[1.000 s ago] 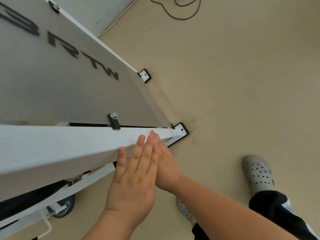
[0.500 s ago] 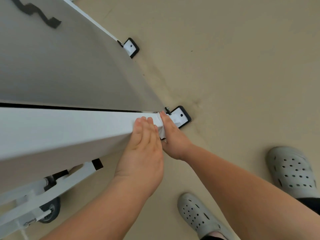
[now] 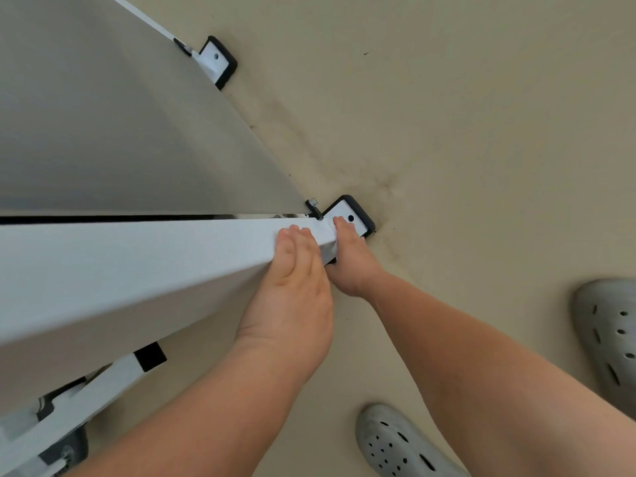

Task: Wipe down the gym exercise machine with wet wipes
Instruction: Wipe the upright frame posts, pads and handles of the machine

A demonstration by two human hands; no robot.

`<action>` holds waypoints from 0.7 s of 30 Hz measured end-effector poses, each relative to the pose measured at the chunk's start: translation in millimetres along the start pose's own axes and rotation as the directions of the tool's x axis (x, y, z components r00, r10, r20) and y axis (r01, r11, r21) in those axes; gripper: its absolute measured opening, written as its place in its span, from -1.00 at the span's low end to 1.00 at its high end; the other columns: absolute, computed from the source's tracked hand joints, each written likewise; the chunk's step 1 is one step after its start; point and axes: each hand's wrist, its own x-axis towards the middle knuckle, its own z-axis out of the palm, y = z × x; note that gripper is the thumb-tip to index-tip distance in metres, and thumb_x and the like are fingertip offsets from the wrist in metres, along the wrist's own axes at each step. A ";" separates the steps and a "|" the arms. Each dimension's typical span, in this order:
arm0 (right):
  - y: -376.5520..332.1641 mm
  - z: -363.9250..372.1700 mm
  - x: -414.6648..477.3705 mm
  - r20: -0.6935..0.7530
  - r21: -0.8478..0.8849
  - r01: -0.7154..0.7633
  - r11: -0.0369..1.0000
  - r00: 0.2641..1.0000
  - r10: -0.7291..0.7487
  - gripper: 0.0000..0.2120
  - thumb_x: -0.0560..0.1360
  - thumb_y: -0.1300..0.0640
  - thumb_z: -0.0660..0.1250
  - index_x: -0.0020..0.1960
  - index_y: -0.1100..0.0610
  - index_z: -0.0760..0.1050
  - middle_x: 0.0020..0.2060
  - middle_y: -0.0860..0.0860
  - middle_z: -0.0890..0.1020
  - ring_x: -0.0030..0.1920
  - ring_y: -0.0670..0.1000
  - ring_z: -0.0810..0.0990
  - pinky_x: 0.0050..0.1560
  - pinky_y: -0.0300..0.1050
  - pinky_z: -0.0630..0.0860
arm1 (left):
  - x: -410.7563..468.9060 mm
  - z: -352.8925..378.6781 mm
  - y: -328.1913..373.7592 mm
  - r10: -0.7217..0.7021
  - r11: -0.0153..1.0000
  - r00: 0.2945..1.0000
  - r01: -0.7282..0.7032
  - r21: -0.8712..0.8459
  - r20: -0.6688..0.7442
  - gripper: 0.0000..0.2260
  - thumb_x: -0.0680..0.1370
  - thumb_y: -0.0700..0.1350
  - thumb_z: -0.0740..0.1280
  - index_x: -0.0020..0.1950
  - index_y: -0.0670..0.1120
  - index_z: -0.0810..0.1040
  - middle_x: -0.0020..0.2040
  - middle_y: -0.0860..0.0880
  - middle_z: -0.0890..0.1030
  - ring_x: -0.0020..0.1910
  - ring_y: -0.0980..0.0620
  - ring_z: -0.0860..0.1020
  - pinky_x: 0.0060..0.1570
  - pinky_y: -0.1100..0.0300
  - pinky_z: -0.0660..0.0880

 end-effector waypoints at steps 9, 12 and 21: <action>-39.4 -11.6 -55.1 0.039 0.054 -0.008 0.999 0.999 0.006 -0.21 0.58 0.26 0.31 0.67 0.06 -0.02 0.63 -0.06 0.16 0.61 0.00 0.17 0.53 -0.14 0.20 | -34.7 -27.6 -22.5 -0.019 0.997 0.999 0.022 -0.072 0.041 -0.42 0.65 -0.09 -0.15 0.57 -0.41 -0.17 0.56 -0.48 -0.20 0.55 -0.48 -0.20 0.38 -0.38 -0.41; -73.6 -16.3 -106.5 0.067 0.063 0.056 0.996 0.996 -0.060 -0.21 0.60 0.30 0.26 0.68 0.02 -0.08 0.66 -0.13 0.02 0.64 -0.10 0.01 0.48 -0.31 0.01 | -74.9 -47.4 -40.5 -0.073 0.986 0.997 0.079 -0.149 0.040 -0.41 0.64 -0.09 -0.15 0.56 -0.42 -0.21 0.57 -0.44 -0.22 0.55 -0.46 -0.22 0.41 -0.36 -0.39; -250.7 -64.9 -294.7 0.230 -0.076 0.313 0.947 0.929 -0.289 -0.13 0.55 0.39 0.18 0.68 0.04 -0.21 0.68 -0.07 -0.07 0.65 -0.04 -0.03 0.62 -0.01 0.09 | -276.6 -109.1 -121.4 -0.313 0.883 0.942 0.242 -0.402 -0.123 -0.36 0.48 -0.22 -0.16 0.50 -0.43 0.26 0.50 -0.42 0.29 0.56 -0.39 0.14 0.53 -0.22 -0.30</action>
